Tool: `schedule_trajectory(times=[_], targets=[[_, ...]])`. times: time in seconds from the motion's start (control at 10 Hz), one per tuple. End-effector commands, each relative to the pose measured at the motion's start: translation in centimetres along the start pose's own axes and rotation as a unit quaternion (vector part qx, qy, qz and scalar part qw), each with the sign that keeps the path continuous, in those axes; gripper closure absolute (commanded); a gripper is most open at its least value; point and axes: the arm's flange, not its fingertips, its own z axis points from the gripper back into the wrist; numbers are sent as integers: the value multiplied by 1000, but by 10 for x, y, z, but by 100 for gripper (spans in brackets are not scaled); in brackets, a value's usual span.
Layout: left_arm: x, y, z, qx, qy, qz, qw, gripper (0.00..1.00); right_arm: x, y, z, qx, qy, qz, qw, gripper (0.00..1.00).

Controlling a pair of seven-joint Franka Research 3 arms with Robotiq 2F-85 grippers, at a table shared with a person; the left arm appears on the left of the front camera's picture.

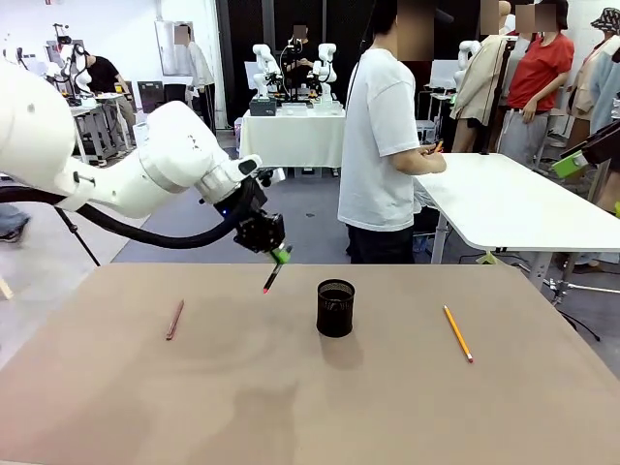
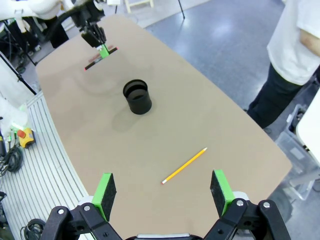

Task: Place the pens into the pen holder.
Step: Pick up a writing instrument from the table and place it into the Pen holder.

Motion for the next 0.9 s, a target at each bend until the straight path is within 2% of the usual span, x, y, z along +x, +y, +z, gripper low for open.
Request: schedule_trajectory(times=[0.0,0.1,0.2,0.3,0.4,0.5,0.6,0.8], targets=[[-25,-11,4,-51,-82,-93,991,100,1,0,1,1,-1,2,1000,0],[-23,-19,6,-52,-239,-136,960,100,1,0,1,1,-1,2,1000,0],[-26,-25,7,-42,-262,-164,950,100,1,0,1,1,-1,2,1000,0],[-34,-32,7,-41,-321,-195,926,100,1,0,1,1,-1,2,1000,0],[-42,-36,10,-29,-318,-238,917,100,1,0,1,1,-1,2,1000,0],[-54,-43,14,-52,-308,-274,910,100,1,0,1,1,-1,2,1000,0],[2,-49,24,-8,-299,-148,943,100,1,0,1,1,-1,2,1000,0],[2,-49,24,-8,-299,-148,943,100,1,0,1,1,-1,2,1000,0]])
